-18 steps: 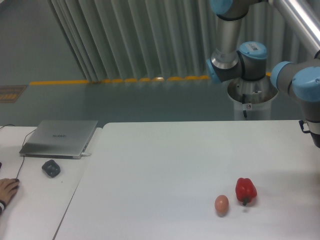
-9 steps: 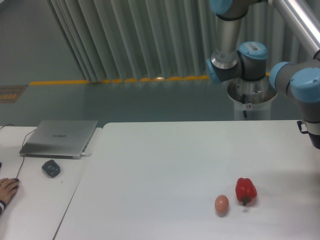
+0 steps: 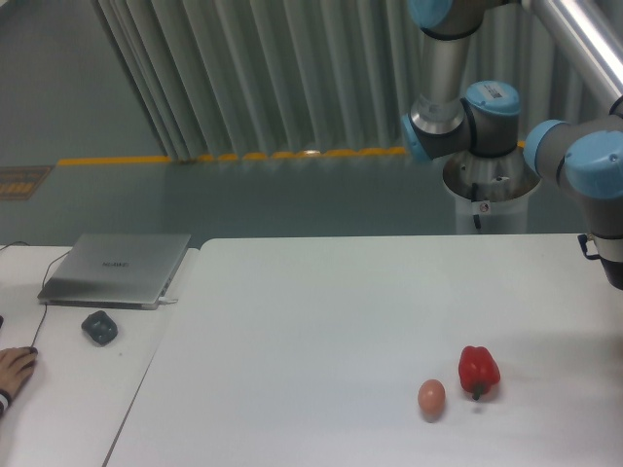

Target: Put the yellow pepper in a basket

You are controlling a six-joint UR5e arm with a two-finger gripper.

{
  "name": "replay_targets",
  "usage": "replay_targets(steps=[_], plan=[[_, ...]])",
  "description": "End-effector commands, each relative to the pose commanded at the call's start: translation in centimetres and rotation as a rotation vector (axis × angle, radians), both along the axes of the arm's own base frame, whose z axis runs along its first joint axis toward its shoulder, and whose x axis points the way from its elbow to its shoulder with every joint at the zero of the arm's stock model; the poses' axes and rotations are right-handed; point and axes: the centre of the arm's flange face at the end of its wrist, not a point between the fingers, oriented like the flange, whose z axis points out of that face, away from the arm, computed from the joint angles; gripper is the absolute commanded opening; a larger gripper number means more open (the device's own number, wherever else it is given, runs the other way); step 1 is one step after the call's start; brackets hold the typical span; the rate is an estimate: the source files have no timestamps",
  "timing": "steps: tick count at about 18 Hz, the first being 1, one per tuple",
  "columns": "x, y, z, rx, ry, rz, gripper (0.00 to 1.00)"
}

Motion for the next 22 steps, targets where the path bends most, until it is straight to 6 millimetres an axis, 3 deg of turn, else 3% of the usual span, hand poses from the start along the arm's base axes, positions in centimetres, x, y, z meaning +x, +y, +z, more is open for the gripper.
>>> replay_targets(steps=[16, 22], plan=[[1.4, 1.2, -0.2, 0.031, -0.001, 0.06, 1.0], [3.2, 2.2, -0.6, 0.089, -0.066, 0.147, 1.0]])
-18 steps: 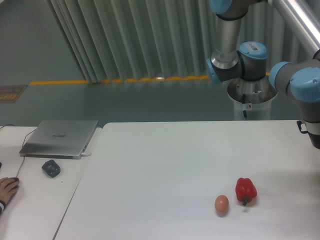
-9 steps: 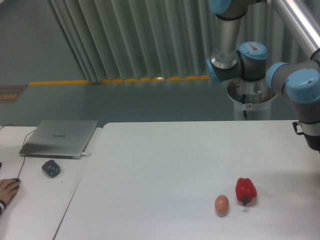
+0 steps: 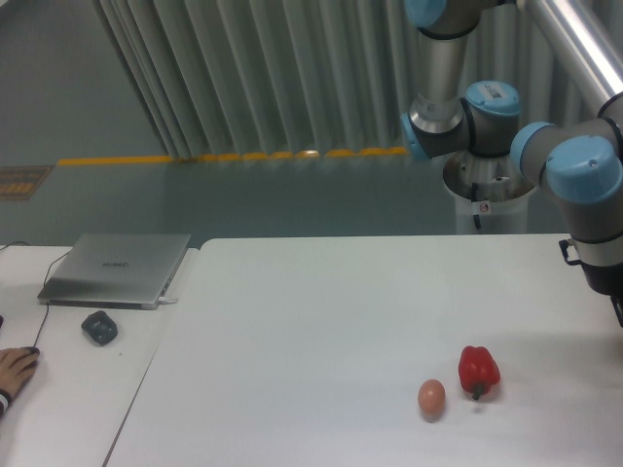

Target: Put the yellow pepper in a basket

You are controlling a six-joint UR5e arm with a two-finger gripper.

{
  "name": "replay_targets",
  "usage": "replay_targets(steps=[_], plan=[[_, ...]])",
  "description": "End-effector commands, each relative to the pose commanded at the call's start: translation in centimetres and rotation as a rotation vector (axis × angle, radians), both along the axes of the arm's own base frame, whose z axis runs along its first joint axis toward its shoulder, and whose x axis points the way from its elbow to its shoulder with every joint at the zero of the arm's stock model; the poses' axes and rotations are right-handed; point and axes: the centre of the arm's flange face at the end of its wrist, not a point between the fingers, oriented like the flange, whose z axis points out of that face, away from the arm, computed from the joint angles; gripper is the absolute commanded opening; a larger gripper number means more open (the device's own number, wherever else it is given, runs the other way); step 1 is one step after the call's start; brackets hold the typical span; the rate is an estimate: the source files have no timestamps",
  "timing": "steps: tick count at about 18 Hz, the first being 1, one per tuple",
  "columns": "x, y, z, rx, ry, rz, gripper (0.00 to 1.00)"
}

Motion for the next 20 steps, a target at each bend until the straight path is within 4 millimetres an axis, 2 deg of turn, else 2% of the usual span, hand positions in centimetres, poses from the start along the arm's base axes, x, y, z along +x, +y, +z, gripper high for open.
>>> replay_targets(steps=[6, 8, 10, 13, 20], plan=[[2.2, 0.8, 0.7, 0.124, -0.126, 0.14, 1.0], [2.7, 0.5, 0.3, 0.099, -0.175, 0.155, 1.0], [3.3, 0.2, 0.7, 0.083, -0.195, 0.153, 1.0], [4.3, 0.7, 0.7, 0.105, -0.248, 0.14, 1.0], [4.4, 0.9, 0.6, 0.123, -0.27, 0.131, 1.0]])
